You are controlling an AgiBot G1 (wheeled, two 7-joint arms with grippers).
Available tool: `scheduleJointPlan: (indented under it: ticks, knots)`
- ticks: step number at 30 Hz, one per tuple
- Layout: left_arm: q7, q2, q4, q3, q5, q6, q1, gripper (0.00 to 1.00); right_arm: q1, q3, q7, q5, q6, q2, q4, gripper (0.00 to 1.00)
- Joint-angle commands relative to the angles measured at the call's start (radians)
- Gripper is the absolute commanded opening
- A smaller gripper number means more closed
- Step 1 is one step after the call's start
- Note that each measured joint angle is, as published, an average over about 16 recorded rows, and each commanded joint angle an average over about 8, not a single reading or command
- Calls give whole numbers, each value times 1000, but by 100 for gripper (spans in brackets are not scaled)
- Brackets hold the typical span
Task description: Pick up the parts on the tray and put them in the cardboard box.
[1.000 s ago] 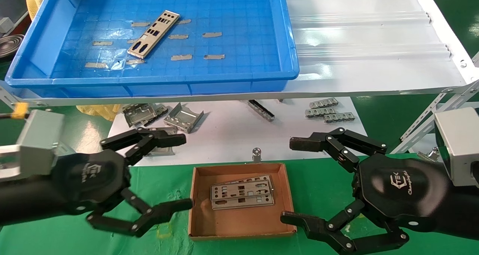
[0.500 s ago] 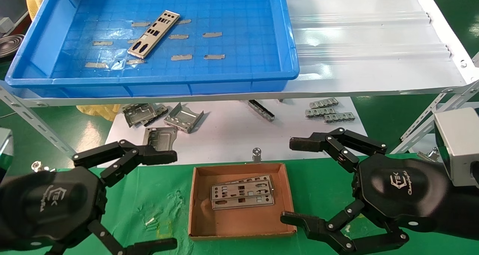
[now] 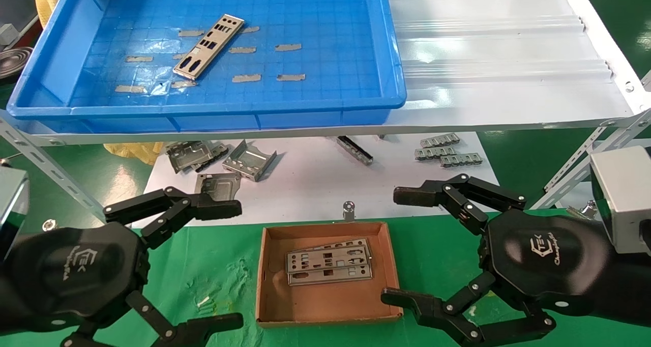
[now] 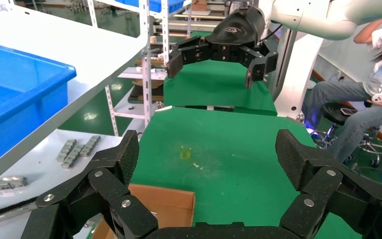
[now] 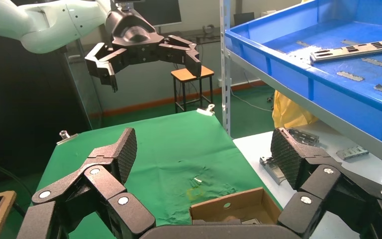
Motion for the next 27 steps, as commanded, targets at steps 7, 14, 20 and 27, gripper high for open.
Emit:
scheduleJointPlan:
  ticks: [7,14,20,27]
  knots:
    - [2,4,7,3,3,0,-3,100,0,0,0,0,0,0,0,100]
    - [3,5,10,4,4,1,-4,100,0,0,0,0,0,0,0,100]
    - [3,6,12,4,4,1,-4,100,0,0,0,0,0,0,0,100]
    - [4,6,13,5,5,1,-5,100,0,0,0,0,0,0,0,100]
